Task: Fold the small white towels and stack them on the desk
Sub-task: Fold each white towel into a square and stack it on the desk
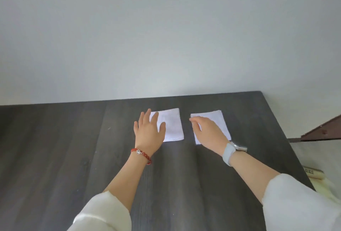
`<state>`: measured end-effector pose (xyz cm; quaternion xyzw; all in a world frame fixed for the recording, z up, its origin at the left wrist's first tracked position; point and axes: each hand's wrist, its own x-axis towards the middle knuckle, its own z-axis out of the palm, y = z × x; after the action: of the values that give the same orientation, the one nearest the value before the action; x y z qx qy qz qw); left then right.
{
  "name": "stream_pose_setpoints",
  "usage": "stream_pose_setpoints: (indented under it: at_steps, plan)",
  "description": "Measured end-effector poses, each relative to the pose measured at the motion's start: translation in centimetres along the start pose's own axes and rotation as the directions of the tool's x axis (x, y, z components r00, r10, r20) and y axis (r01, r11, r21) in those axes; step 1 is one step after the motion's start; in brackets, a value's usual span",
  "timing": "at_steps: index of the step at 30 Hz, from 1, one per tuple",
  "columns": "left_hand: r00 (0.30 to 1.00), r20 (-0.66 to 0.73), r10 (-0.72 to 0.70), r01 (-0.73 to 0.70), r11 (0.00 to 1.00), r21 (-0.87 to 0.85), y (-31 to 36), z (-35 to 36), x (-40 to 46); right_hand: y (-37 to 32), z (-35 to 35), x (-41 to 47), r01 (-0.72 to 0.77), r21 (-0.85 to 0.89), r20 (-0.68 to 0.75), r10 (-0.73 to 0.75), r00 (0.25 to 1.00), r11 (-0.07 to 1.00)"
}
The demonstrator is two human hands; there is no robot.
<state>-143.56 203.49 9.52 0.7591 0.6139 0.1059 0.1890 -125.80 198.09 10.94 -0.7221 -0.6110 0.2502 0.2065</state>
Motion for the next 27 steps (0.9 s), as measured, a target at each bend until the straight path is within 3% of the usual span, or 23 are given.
stream_pose_setpoints:
  at_steps: [4, 8, 14, 19, 21, 25, 27]
  plan:
    - [0.988, -0.105, 0.114, -0.137, 0.957, -0.255, 8.0, -1.4, -6.0, 2.2, -6.4, -8.0, -0.047, 0.129, -0.1, 0.06, 0.993, 0.991]
    - [0.943, -0.113, 0.313, -0.333, 0.88, -0.34, 18.0, -0.1, -14.5, 6.9, -13.0, -19.4, -0.122, 0.191, -0.268, 0.171, 0.948, 0.974]
    - [0.793, -0.005, 0.61, -0.554, 0.717, -0.424, 34.4, 6.5, -32.1, 16.5, -20.9, -44.5, -0.321, 0.261, -0.475, 0.41, 0.778, 0.911]
    - [0.538, 0.152, 0.829, -0.649, 0.523, -0.552, 47.3, 13.3, -48.7, 23.9, -24.5, -67.6, -0.529, 0.385, -0.582, 0.644, 0.497, 0.756]
    - [0.413, 0.181, 0.892, -0.682, 0.435, -0.588, 51.6, 15.7, -55.0, 26.3, -24.8, -75.6, -0.578, 0.483, -0.587, 0.733, 0.343, 0.657]
    - [0.116, 0.242, 0.963, -0.743, 0.246, -0.623, 58.9, 19.9, -65.7, 29.8, -24.9, -88.7, -0.591, 0.647, -0.572, 0.819, 0.041, 0.482]
    - [0.002, 0.263, 0.965, -0.745, 0.177, -0.643, 62.3, 22.2, -70.2, 31.4, -24.6, -93.8, -0.577, 0.708, -0.545, 0.835, -0.078, 0.407]
